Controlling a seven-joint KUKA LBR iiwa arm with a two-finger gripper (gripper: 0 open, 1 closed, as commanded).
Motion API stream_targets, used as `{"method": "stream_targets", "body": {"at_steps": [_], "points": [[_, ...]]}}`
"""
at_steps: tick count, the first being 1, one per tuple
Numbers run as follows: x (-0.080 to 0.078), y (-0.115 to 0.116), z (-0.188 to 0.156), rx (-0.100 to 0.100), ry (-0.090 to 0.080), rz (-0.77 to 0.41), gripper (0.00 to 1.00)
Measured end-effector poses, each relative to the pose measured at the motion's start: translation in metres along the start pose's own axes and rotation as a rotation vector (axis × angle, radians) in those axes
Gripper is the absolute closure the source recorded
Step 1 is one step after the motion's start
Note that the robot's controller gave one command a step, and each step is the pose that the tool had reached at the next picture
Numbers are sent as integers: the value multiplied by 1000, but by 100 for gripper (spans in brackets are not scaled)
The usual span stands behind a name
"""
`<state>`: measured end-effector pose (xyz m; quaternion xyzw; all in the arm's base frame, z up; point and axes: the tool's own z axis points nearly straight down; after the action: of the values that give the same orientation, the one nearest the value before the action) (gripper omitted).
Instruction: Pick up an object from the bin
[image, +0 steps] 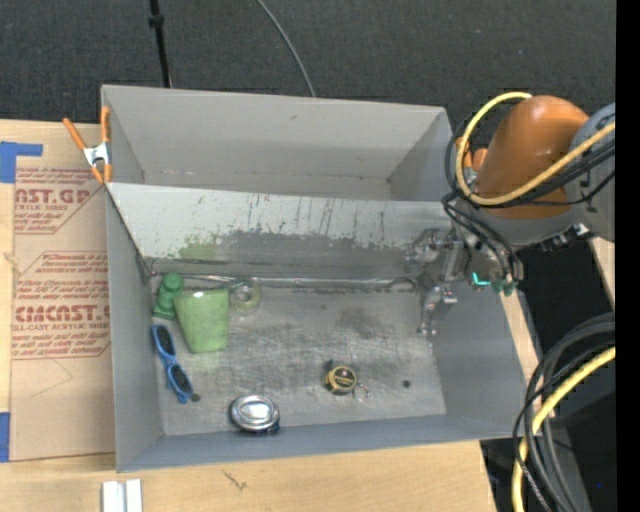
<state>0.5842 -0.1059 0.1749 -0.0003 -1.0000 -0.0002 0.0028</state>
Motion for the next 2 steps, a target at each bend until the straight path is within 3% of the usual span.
{"method": "stream_targets", "body": {"at_steps": [1,2], "points": [[60,68,104,2,-15,-190,0],[102,99,75,-1,-5,-57,0]]}}
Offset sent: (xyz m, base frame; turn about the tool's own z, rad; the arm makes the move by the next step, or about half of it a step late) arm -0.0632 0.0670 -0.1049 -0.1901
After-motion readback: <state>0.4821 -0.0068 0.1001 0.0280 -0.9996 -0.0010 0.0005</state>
